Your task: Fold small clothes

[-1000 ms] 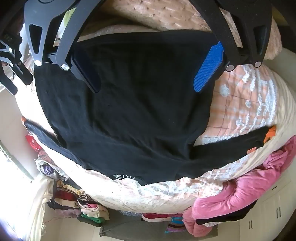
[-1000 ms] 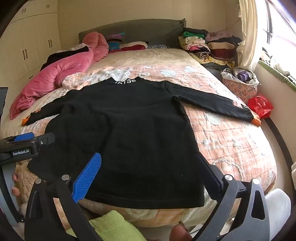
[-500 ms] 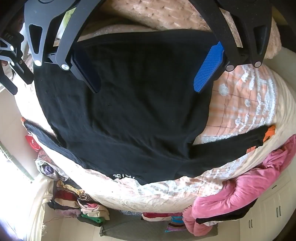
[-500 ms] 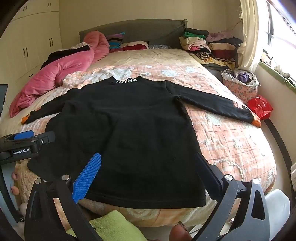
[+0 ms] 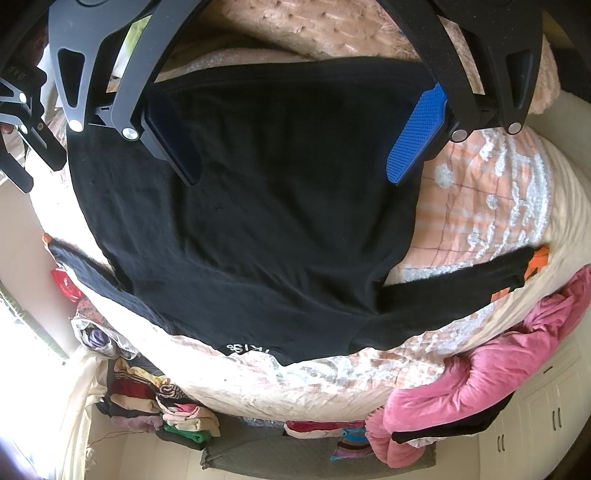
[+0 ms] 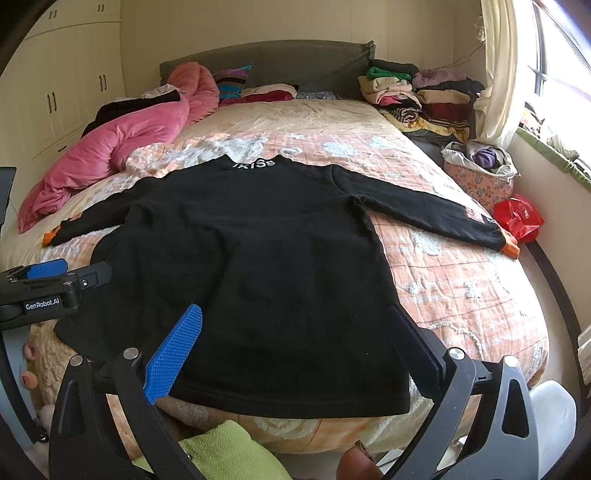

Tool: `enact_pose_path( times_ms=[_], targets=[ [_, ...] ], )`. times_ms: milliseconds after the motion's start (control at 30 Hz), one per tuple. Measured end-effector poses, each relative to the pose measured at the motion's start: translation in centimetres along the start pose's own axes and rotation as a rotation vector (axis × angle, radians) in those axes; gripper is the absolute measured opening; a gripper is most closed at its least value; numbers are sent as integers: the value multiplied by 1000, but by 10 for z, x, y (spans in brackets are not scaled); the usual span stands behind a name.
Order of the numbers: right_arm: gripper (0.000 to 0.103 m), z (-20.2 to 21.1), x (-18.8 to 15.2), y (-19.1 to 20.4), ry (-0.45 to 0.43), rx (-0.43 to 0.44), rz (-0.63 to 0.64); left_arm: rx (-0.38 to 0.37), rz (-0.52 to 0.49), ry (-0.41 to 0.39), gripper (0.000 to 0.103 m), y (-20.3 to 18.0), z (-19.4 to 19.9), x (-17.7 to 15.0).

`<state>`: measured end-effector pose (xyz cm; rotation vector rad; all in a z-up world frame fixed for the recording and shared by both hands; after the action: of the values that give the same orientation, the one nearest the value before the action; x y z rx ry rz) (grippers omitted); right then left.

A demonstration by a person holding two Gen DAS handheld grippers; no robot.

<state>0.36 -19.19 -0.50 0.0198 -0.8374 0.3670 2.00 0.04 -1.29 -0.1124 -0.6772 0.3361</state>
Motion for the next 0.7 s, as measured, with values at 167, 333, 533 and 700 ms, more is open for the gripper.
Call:
enact_pose_path(
  times_ms=[167,333,533,700],
  targets=[
    [99,0,1,1,0,-1,2,-2,-2,-2,94,-1,0,-1],
    [99,1,1,1,-1,-4,5,1,-4,-6,94,-3,2,0],
    [99,1,1,1,-2,-4,5,0,-3,-6,94,-1,1,0],
    [99,1,1,1,-2,-6,4,0,-3,-7,94,-1,1,0]
  ],
)
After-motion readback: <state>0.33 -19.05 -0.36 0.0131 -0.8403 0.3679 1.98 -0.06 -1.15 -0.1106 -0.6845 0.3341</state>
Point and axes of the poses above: each gripper's, at about its wrist camera, not at the fingertips, and z roughly against the way its jaws point, y to its left, x to its top, the point moved 3 cm from there along -z, roughly the way its jaws point, and after that the axes turned 12 degrees about z, right-handed, at the moved point
